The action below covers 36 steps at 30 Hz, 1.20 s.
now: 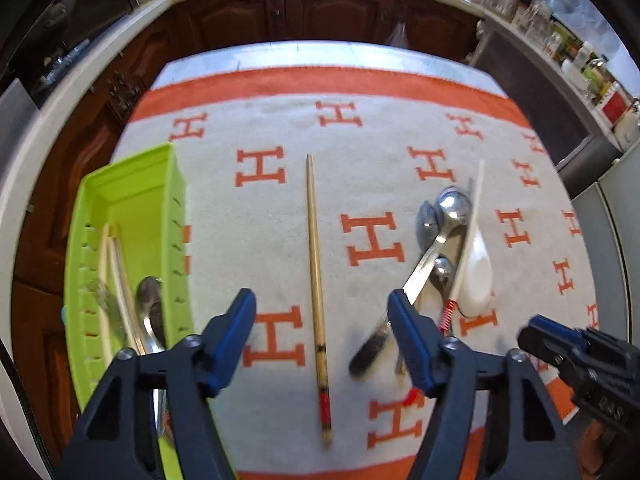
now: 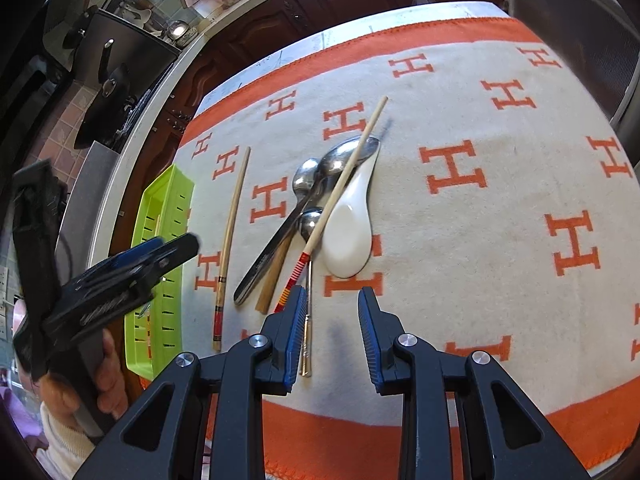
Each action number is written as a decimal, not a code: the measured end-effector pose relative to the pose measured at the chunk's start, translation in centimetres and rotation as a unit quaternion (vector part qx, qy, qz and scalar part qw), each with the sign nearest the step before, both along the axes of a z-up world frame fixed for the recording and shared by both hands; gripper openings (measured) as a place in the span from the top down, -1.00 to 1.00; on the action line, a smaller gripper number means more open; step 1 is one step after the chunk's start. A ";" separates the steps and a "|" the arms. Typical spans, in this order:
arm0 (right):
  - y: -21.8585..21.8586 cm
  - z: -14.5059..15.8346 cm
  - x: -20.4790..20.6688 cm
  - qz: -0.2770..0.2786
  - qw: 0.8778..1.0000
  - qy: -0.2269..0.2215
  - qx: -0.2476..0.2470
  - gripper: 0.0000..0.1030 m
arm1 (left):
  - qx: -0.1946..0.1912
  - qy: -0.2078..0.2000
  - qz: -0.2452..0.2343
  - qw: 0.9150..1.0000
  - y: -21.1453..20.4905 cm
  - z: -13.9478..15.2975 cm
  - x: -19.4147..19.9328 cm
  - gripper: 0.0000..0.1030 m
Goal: Organize utensils
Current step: 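Grasp the light wooden chopstick with the left tool while the right tool grasps the red-banded chopstick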
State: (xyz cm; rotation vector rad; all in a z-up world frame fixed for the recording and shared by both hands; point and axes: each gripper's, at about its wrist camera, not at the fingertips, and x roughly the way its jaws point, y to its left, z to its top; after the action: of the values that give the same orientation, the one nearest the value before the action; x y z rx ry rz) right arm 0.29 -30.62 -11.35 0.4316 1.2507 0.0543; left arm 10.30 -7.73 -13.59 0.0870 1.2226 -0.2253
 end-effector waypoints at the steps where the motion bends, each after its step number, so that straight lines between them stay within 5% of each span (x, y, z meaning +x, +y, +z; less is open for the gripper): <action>1: -0.2 -0.2 0.1 0.000 1.000 0.001 0.003 0.47 | 0.003 0.006 0.003 1.000 0.0 -0.6 0.4 -0.13; 10: -1.1 -2.2 1.3 0.003 1.000 0.010 0.024 0.47 | 0.025 0.067 0.014 0.997 -0.5 -4.9 2.5 -0.06; 15: -1.1 -2.7 1.9 0.006 0.999 0.004 0.042 0.47 | 0.042 0.055 -0.002 0.998 -1.3 -5.3 2.2 -0.04; 17: -0.9 -2.8 2.1 0.008 0.999 -0.002 0.054 0.47 | 0.038 0.048 -0.002 0.998 -1.2 -5.3 2.2 0.10; 19: -0.6 -2.9 2.4 0.013 0.997 -0.012 0.069 0.47 | 0.033 0.039 0.000 0.999 -1.0 -5.1 2.1 0.77; 20: -0.4 -2.9 2.5 0.016 0.997 -0.016 0.075 0.47 | 0.023 0.042 0.003 0.999 -0.8 -5.0 2.1 0.90; 27: 1.3 -4.7 3.6 0.022 0.992 -0.009 0.121 0.47 | -0.025 0.059 0.030 0.998 1.1 -4.5 2.3 0.92; 36: 2.9 -6.5 5.4 -0.004 0.996 0.002 0.085 0.54 | -0.042 0.025 0.019 0.999 1.5 -1.1 -0.5 0.92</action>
State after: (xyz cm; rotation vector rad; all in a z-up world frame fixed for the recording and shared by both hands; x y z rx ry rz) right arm 5.65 -27.68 -17.85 0.5851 1.2531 0.1535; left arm 9.78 -6.19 -14.64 -0.0156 1.2621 -0.2468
